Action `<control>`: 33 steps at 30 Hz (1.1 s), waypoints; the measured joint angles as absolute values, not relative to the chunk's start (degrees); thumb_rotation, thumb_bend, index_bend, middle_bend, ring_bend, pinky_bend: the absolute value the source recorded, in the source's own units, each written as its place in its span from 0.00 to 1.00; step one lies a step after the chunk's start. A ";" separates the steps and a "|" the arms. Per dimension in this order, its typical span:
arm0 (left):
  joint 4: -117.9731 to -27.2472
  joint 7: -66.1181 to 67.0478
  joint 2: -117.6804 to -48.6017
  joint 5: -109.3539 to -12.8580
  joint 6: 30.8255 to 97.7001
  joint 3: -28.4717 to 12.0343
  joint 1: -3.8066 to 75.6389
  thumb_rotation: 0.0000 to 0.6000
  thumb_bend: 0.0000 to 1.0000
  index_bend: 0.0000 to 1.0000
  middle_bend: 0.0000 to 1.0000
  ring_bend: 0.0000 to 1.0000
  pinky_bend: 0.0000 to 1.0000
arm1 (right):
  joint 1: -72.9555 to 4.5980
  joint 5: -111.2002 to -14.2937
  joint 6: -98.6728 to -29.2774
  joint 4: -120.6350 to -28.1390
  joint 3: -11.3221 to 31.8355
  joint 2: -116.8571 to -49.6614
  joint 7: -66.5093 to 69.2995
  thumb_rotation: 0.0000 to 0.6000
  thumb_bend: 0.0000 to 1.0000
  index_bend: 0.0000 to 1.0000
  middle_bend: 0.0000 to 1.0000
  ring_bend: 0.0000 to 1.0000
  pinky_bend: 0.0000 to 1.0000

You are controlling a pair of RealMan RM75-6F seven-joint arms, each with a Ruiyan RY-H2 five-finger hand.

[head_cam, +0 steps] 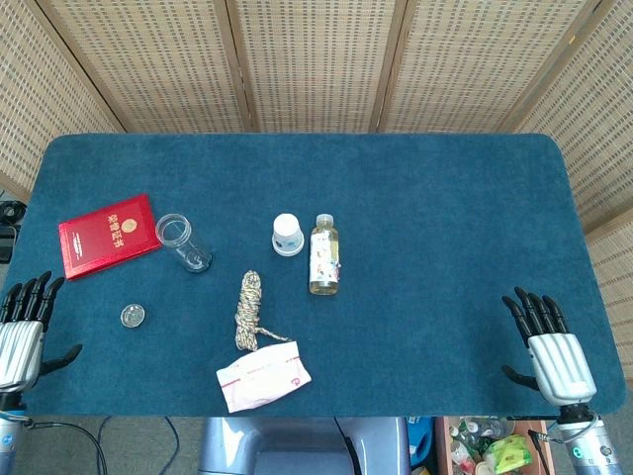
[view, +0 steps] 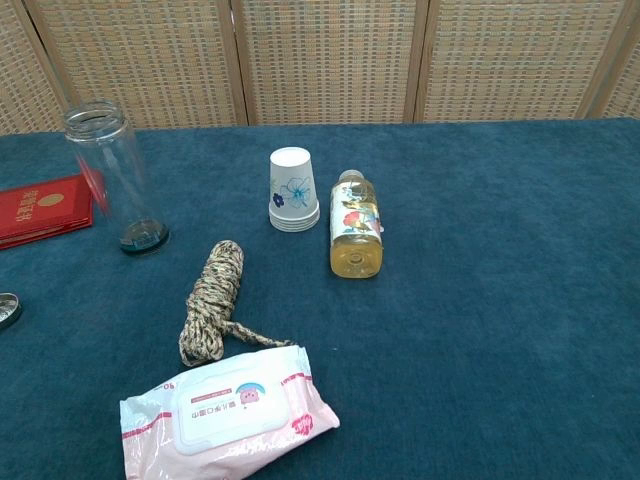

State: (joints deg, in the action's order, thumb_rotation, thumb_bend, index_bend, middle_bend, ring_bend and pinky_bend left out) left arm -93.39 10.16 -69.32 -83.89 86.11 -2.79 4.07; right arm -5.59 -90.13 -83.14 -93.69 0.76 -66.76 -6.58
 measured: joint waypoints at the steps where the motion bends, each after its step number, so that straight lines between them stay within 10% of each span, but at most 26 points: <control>1: -93.39 10.24 -69.37 -83.93 86.01 -2.76 4.13 1.00 0.20 0.00 0.00 0.00 0.00 | -5.57 -90.10 -83.16 -93.68 0.76 -66.74 -6.53 1.00 0.00 0.07 0.00 0.00 0.00; 33: -94.01 9.66 -68.93 -84.57 85.24 -2.25 4.51 1.00 0.20 0.00 0.00 0.00 0.00 | -5.23 -90.13 -83.81 -93.73 0.87 -66.19 -5.55 1.00 0.00 0.07 0.00 0.00 0.00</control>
State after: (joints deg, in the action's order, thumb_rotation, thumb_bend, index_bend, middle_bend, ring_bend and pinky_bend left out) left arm -94.01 9.66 -68.93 -84.57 85.24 -2.25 4.51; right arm -5.23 -90.13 -83.81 -93.73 0.87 -66.19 -5.55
